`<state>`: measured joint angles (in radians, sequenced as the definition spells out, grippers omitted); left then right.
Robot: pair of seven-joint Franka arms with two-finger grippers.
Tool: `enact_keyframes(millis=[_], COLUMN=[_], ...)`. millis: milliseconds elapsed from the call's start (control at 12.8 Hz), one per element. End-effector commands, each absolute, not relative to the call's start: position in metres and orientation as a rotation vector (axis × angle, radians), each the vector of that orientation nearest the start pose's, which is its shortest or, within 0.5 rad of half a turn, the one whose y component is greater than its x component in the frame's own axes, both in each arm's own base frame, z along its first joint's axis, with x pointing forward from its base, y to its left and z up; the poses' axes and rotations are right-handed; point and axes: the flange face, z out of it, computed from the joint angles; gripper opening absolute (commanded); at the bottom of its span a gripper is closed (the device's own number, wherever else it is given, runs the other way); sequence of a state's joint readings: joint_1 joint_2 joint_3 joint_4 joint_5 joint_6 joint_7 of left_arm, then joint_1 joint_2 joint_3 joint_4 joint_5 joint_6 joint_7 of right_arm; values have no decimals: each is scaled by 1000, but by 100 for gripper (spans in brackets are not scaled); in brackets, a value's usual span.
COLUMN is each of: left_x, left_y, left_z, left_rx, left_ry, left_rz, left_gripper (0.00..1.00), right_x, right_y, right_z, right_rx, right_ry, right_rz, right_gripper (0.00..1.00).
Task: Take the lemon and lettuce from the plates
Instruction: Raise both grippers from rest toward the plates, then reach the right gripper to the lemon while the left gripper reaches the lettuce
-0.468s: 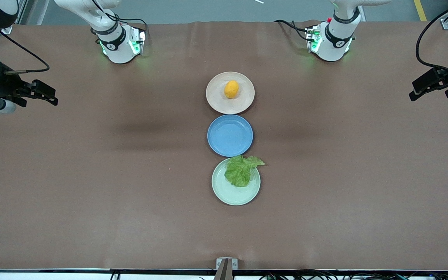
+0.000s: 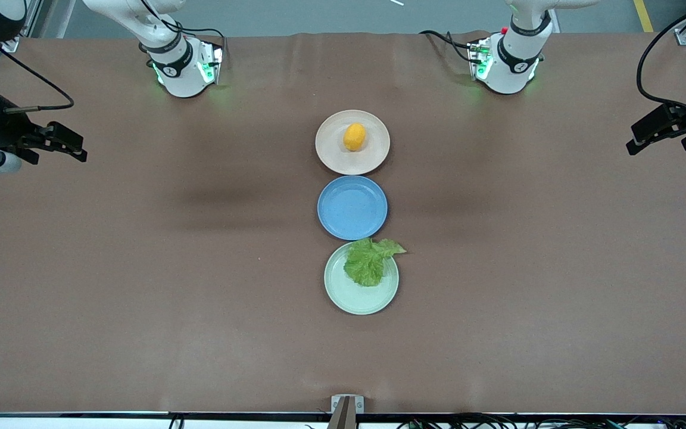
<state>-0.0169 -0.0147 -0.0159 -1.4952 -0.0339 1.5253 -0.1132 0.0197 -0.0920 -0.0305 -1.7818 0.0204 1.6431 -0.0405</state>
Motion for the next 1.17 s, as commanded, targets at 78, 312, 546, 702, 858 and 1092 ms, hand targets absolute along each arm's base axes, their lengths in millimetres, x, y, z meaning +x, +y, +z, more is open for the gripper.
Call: enact_keyframes(millis=[78,312,546,702,858,1092], left_x=[543,558,581,601,611,614], left_y=[-25,-66,-132,-174,-228,-303], left_z=[668,637,572,524,478,412], left_rx=[-3171,-3219,-3242,-3260,-3269,-3301], left_ry=[-126,-27,140,241,347,286], left_rz=[-79,21,188,196,185,152], left_gripper=[100,100,100,100,100,100], right_x=[554,569,553,533,499,430], right_y=[0,43,102,164,244,365], right_z=[558,527,520,506,484,442], right_rx=[-3111,-3122,-3093,-3049,-3050,-3008], right_ry=[-57,-153,120,380,602,766], right_rz=[111,233,304,374,373,233], right_gripper=[100,100,100,100,100,100])
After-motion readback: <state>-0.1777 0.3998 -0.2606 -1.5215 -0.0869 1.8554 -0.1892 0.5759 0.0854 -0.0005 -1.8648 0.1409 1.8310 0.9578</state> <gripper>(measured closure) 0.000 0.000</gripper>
